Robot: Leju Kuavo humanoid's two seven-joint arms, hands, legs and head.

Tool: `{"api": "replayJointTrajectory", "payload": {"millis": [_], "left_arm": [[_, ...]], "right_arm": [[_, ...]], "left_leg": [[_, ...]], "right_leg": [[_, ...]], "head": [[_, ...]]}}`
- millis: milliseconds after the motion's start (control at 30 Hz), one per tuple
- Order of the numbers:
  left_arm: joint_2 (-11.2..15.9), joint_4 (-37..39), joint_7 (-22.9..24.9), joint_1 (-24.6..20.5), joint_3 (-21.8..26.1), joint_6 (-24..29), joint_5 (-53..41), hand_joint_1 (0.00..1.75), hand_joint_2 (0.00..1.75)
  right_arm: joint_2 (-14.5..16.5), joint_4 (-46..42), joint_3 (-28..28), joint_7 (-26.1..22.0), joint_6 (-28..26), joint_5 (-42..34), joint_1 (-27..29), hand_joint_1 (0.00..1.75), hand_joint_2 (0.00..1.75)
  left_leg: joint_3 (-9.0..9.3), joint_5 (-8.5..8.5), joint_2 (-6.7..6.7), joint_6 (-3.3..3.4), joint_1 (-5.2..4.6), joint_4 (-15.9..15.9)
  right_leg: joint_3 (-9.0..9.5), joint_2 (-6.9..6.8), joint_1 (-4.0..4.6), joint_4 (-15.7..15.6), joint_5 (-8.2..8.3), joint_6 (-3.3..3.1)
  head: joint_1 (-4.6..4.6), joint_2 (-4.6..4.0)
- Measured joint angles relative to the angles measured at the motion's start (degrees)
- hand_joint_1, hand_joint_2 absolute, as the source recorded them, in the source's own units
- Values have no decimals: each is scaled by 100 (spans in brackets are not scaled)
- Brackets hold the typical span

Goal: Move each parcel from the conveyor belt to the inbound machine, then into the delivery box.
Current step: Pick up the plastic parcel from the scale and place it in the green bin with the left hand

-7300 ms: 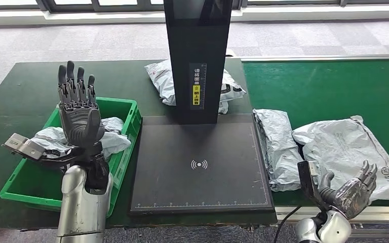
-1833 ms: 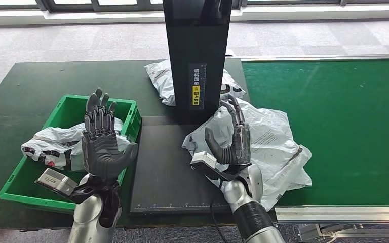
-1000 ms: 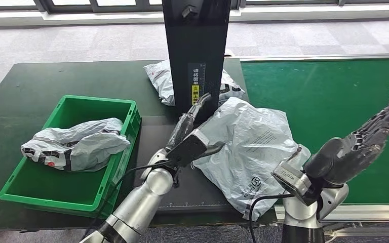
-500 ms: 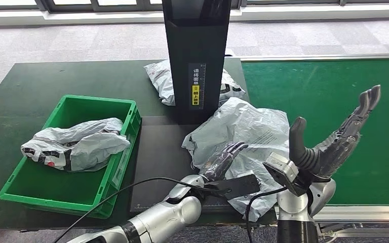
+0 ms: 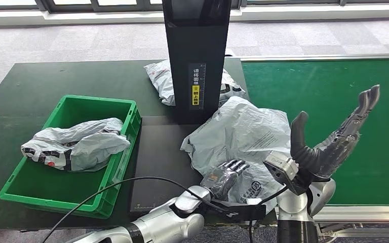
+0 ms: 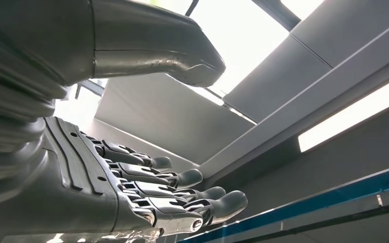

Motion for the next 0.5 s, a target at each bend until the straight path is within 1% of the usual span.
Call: {"api": "replayJointTrajectory", "payload": {"millis": [33, 100, 233, 500], "left_arm": [[-1, 11, 86, -23, -101, -122, -118, 175, 175], [-3, 31, 219, -56, -298, -307, -319, 175, 175], [-7, 60, 367, -72, -583, -417, -544, 175, 175], [-9, 112, 527, -153, -750, -458, -790, 175, 175]], "right_arm": [[0, -4, 0, 3, 0, -7, 2, 0, 175], [0, -18, 0, -5, 0, -29, 5, 0, 175], [0, -34, 0, -24, 0, -36, 8, 0, 175], [0, -35, 0, -30, 0, -37, 7, 0, 175]], "left_leg": [[1, 0, -1, 0, 0, 0], [5, 0, -1, 0, 0, 0], [10, -1, 0, 1, 0, 0], [31, 0, 0, 2, 0, 0]], "right_leg": [[2, -1, 0, 0, 0, 0], [8, -2, 0, 0, -1, 1], [13, -1, -1, -1, -1, 1], [34, -1, 2, -1, 1, 1]], "head": [[-1, 0], [1, 0], [2, 0], [0, 0]]}}
